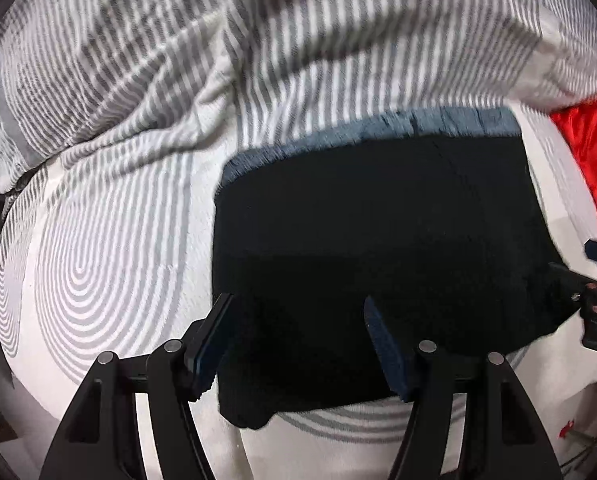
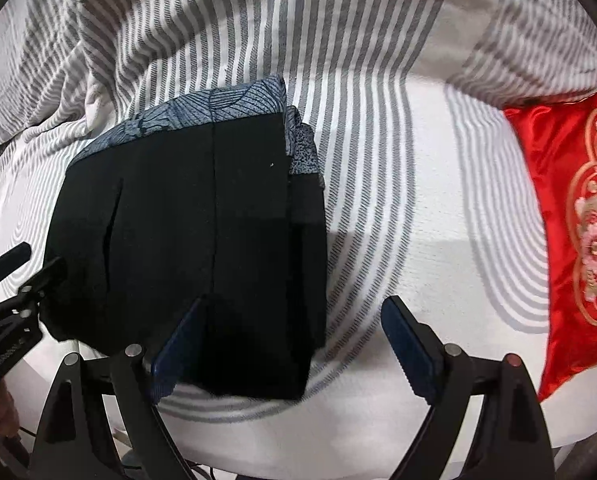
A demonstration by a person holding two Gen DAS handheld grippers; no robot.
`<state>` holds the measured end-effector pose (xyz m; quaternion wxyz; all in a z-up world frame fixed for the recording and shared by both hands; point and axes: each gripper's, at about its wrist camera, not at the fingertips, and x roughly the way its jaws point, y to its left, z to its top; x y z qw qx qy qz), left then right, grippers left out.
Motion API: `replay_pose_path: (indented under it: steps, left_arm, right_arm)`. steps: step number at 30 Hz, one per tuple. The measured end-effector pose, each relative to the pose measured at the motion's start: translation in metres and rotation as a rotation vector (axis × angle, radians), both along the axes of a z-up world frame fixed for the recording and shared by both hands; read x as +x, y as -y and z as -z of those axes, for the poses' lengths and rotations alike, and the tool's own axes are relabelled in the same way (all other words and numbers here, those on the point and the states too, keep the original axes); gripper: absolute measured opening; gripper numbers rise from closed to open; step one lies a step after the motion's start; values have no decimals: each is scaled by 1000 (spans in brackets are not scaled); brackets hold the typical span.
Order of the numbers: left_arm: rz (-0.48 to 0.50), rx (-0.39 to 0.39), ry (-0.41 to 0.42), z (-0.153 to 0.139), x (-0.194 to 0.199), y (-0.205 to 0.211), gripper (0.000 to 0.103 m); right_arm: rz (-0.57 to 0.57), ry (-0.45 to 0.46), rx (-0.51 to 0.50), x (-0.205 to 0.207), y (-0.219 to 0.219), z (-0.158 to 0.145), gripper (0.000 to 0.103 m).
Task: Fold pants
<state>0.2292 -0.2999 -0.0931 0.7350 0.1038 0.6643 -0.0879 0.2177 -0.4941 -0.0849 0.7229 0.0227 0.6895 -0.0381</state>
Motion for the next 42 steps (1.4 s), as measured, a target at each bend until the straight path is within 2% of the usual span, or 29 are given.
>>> replay_pose_path:
  steps: [4,8,19,27,33,38,42]
  left_arm:
    - [13,21,-16,12,-9,6,67]
    - [16,20,-33,11,-7,5,67]
    - [18,28,-56,-5,-10,3,67]
    - [16,33,-45,-13,-7,3,67]
    - [3,46,-55,-8,-5,9,67]
    - [-28,53,-50,-11,-8,14,67]
    - [-74,60,-44,-15,-8,16,67]
  right_arm:
    - [-45,-41,-46,-10,-10,9,91]
    - [-74,-52,-77,-6,-17,19,94]
    - [-81,-72,-86,-2,-16,19,94]
    - [-143,-52,-171,-7,-31,18,101]
    - [-131,-47,-132,-8,-24,20,102]
    - [-167,-43,-102,-8,-21,22,102]
    - [-163,-43,-17,-8,-11,20,102]
